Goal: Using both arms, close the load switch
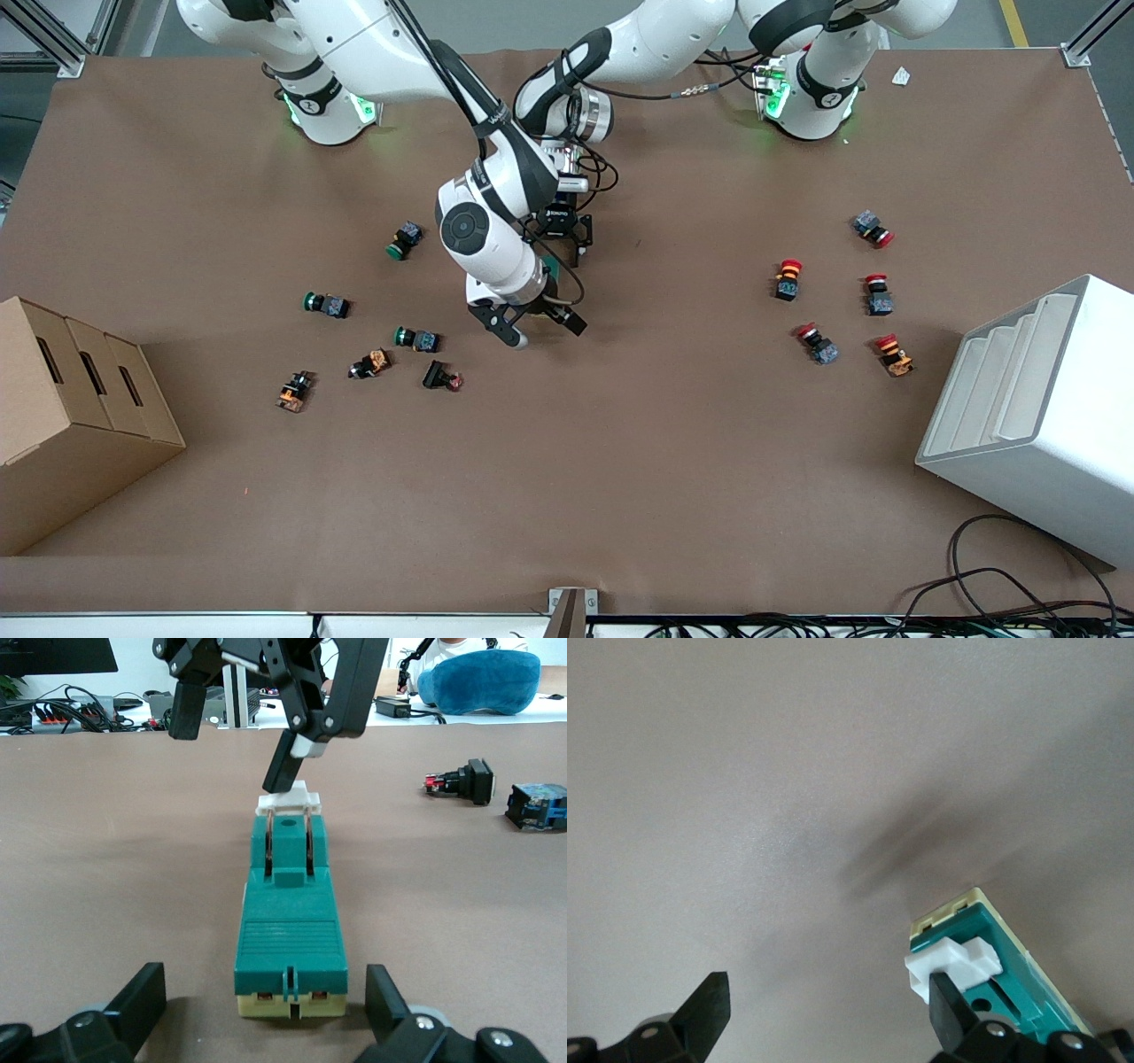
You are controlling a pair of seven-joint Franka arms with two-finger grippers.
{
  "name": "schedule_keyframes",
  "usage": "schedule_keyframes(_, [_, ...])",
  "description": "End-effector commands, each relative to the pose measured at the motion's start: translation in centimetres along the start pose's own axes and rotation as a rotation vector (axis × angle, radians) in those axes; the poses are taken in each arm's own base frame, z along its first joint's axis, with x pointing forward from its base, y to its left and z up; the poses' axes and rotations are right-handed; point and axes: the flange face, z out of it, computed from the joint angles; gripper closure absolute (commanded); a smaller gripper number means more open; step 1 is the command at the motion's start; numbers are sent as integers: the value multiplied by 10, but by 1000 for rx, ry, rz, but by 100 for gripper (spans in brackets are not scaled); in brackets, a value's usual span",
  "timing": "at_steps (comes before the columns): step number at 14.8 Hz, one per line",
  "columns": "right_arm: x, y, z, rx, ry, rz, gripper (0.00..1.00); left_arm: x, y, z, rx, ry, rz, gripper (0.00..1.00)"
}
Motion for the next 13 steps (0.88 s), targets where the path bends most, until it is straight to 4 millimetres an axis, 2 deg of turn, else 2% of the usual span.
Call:
schedule_keyframes(1, [8, -2, 12, -2, 17, -27, 0, -24, -9, 0, 18, -31, 3, 1])
schedule_keyframes(3, [18, -2, 8, 0, 30, -47, 0, -25, -10, 0, 18, -32, 5, 1])
schedule_keyframes(6, [47, -2, -7, 10, 39, -70, 0, -25, -10, 0, 18, -32, 6, 1])
schedule_keyframes(8, [65, 1, -24, -16, 18, -97, 0, -22, -10, 1, 20, -29, 5, 1])
schedule_keyframes(11, [106, 9, -78, -46, -28, -164, 0, -7, -3, -1, 22, -41, -25, 1])
schedule_keyframes(13, [146, 26, -121, -97, -54, -247, 0, 7, 2, -5, 46, -70, -58, 1])
